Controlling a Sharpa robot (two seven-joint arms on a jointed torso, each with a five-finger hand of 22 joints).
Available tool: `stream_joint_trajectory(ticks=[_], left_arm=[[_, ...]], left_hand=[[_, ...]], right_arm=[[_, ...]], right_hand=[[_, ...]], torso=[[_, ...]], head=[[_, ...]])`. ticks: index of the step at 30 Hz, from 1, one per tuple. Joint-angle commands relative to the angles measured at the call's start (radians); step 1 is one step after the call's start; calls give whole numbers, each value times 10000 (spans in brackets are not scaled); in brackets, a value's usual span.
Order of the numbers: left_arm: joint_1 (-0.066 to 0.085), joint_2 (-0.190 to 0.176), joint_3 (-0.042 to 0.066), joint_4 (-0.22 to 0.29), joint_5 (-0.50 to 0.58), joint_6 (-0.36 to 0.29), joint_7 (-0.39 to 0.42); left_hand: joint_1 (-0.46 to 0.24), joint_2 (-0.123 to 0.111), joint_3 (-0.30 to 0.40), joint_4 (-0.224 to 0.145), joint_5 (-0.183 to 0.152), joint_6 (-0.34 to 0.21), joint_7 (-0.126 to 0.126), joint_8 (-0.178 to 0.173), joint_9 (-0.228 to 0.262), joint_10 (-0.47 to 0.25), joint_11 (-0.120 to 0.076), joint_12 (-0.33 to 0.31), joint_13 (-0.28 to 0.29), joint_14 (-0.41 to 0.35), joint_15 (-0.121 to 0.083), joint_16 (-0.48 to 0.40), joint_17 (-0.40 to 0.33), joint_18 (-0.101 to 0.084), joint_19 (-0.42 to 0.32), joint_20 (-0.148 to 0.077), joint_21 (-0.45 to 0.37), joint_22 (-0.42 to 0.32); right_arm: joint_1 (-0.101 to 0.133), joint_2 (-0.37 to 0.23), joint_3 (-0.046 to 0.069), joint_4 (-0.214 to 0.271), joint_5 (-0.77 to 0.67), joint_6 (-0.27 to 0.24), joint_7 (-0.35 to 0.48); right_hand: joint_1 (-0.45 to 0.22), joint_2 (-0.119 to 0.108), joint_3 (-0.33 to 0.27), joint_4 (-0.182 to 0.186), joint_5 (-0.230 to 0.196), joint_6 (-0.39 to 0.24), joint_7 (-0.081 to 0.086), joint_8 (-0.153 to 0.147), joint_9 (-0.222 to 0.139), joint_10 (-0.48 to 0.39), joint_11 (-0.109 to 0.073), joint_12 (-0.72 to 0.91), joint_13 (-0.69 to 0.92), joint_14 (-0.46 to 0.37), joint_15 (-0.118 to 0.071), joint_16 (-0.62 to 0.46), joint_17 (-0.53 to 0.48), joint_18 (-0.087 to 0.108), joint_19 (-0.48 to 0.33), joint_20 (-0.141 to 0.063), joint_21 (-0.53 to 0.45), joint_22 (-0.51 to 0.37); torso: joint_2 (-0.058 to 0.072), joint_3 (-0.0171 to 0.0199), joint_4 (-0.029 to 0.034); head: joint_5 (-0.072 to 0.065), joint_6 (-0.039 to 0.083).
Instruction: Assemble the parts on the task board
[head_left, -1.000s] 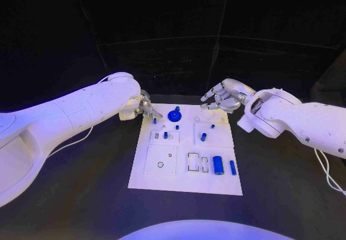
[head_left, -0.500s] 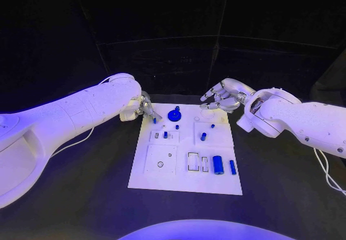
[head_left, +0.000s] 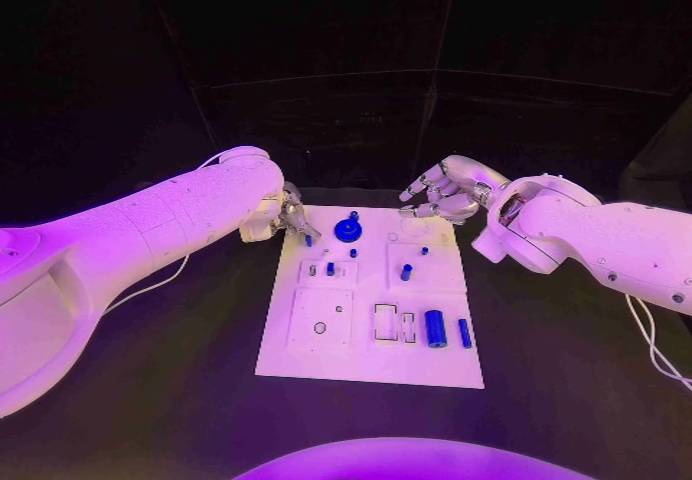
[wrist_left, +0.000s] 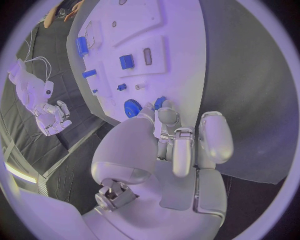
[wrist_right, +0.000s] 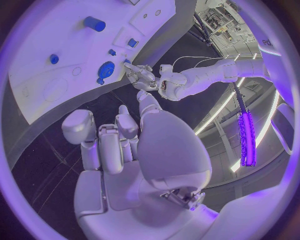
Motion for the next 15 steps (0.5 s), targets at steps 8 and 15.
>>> stream_joint_trajectory(ticks=[8,15], left_arm=[[10,-45,4,101,-63,-291,337],[12,-459,5,684,33,-645,540]], left_hand=[[1360,377,2023,-1290,-18,-162,-87,-77,-79,-44,-130,-111,-130,1053,-112,63,2635,-26,38,-139,13,72],[168,-457,4756,-1733,-49,-189,-49,229,73,113,-101,-97,-207,1053,-43,63,2635,-21,44,-74,-22,127]], right_arm=[[18,-5,4,14,20,78,62],[18,-36,4,20,20,99,47]], right_hand=[[-81,16,-55,-6,51,0,-1,49,-9,9,-16,-21,1,541,-35,-46,409,155,-23,-28,-49,-11],[-71,27,-53,-8,70,1,-2,53,-9,18,-17,-5,13,543,-36,-45,413,155,-20,-29,-50,-10]], torso=[[-5,-3,7],[-17,1,28]], head=[[-26,-35],[-35,-40]])
